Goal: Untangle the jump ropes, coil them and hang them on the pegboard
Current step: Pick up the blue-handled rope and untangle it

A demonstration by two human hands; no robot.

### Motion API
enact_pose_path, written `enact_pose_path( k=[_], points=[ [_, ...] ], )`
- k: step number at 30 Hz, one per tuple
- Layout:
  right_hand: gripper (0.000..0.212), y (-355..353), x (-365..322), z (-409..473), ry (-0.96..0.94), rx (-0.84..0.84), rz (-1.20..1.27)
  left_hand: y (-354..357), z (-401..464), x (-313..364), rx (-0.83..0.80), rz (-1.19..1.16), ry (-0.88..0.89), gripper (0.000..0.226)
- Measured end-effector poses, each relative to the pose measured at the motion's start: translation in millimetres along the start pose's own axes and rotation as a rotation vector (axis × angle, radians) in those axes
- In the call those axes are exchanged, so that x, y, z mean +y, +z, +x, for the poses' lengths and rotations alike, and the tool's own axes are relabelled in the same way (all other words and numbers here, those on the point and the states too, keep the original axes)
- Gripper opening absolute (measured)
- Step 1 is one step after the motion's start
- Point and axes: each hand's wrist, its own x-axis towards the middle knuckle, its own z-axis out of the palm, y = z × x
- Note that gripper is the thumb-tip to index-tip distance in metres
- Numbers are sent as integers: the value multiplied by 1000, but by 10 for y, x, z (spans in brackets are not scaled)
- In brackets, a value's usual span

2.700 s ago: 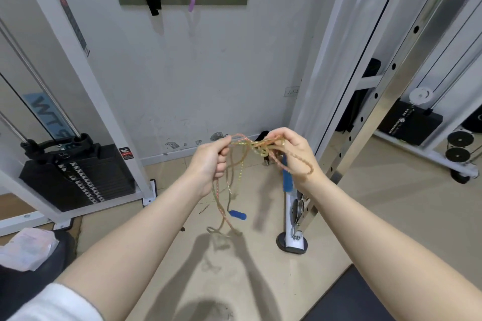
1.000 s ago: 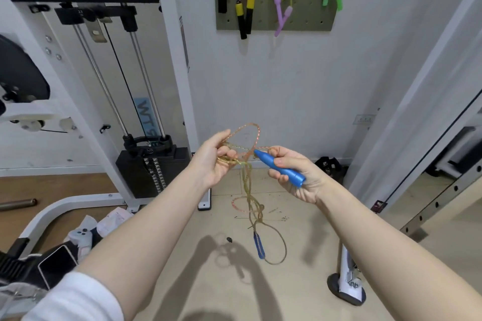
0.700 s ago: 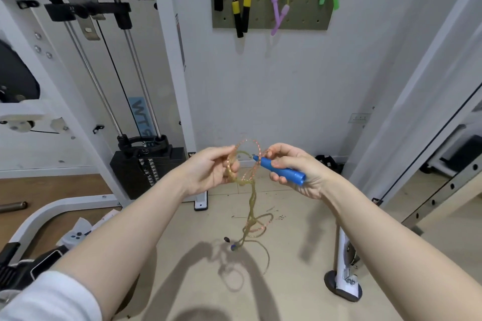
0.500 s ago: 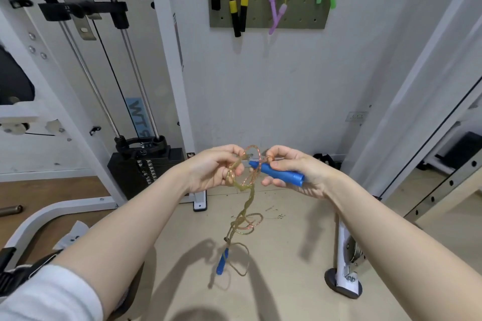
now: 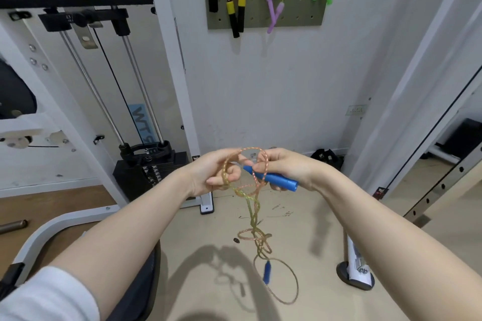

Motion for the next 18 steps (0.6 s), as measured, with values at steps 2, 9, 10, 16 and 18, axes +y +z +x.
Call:
enact_pose_path(
  k=[2,9,10,16,18],
  points=[
    [37,53,17,36,4,-1,-2,-50,-35,-15,31,154,45,24],
    [55,-35,208,21,-167,-22,487,-489,-83,-85,573,-299,193,15],
    [62,-31,231,28,-179,-17,465,-561,-70,-122,624,-325,201,14],
    [21,284,87,87,-135,149,550,-446,38,-271,655,-83,-93,25],
    [19,383,32,107,-102,236,562,-329,-7,-261,572,177,-233,34]
  ],
)
